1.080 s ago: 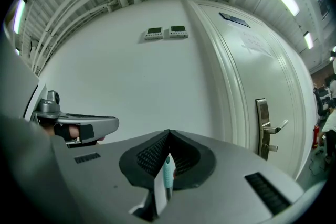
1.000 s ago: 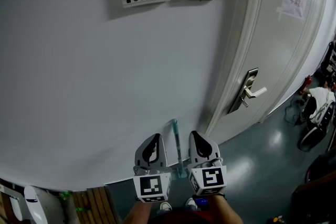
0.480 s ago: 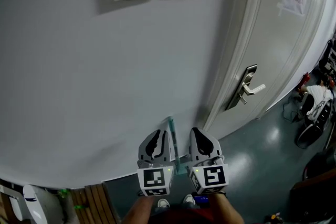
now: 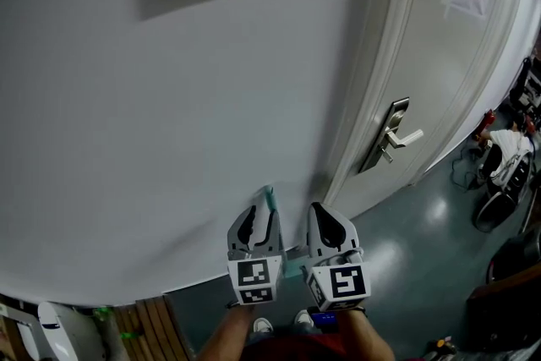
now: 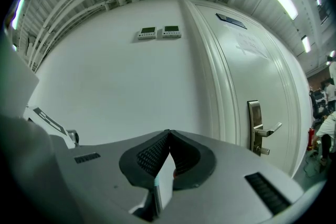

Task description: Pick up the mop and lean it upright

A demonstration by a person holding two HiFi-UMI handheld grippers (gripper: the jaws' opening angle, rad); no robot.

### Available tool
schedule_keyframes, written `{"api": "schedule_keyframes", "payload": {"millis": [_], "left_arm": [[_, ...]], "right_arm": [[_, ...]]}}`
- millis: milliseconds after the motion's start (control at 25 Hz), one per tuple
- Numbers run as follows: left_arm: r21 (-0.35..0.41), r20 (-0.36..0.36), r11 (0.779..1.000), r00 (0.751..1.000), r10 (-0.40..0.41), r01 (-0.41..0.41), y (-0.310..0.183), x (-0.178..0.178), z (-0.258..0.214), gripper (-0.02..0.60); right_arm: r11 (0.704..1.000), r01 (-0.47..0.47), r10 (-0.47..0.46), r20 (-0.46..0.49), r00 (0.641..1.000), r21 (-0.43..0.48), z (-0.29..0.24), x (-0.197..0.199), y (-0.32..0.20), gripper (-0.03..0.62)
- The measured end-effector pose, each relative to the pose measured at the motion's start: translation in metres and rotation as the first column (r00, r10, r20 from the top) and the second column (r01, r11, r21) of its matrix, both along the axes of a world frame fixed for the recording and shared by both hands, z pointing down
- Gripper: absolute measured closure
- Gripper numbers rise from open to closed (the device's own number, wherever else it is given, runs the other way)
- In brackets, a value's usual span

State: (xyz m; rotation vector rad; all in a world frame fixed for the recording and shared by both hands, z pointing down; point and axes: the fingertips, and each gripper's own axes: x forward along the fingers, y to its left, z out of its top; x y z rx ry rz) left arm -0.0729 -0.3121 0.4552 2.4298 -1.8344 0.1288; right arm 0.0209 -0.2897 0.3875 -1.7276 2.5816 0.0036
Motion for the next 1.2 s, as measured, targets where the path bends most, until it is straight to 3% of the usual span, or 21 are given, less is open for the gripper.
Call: {"api": "schedule_keyframes", "payload": {"millis": [400,960,1200], "left_arm": [[-0.052,0.028,0.999,0.999,-0.016,0.017,-0.023,0.006,0.036,0.365],[-0.080,0.069,0.996,0.997,-0.040,0.046,-0.050,0.014,0.068,0.357],[-0.093,0.047,0.994,0.997,-0.059,0.063,-0.055,0.019,0.068,0.359]], "right_arm": [[1.000,-0.023,0.023,-0.041,0.999,0.007,-0.004,0.010,0.003,0.579],[0.999,-0.052,0.052,-0.037,0.998,0.016,-0.006,0.021,0.005,0.579],[0.997,-0.075,0.076,-0.039,0.996,0.027,-0.009,0.031,0.006,0.578]]}}
